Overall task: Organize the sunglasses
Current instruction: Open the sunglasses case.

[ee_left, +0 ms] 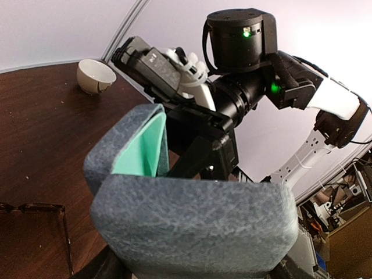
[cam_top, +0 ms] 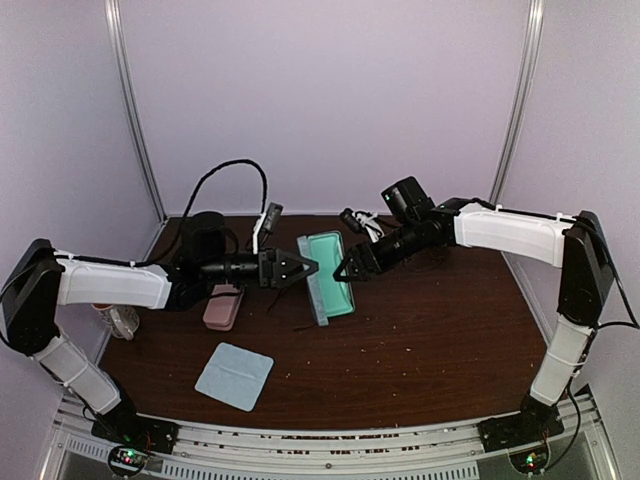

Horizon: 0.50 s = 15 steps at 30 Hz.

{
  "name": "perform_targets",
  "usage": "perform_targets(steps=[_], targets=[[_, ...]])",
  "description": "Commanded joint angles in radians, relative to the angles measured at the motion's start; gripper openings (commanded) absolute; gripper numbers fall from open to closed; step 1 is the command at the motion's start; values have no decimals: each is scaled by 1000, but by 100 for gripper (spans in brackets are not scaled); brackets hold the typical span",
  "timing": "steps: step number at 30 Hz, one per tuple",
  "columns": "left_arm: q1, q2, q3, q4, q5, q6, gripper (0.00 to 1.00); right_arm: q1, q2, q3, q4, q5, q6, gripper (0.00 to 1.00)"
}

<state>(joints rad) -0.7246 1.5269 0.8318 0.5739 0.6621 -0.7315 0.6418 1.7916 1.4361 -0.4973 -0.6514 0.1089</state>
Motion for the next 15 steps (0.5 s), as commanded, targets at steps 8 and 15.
perform_targets(steps=[8, 15], targets=[[-33, 38, 92, 46, 99, 70, 0, -32, -60, -41, -19, 73, 3, 79], [-33, 95, 172, -130, 39, 130, 0, -33, -107, -46, 3, 40, 66, 77]])
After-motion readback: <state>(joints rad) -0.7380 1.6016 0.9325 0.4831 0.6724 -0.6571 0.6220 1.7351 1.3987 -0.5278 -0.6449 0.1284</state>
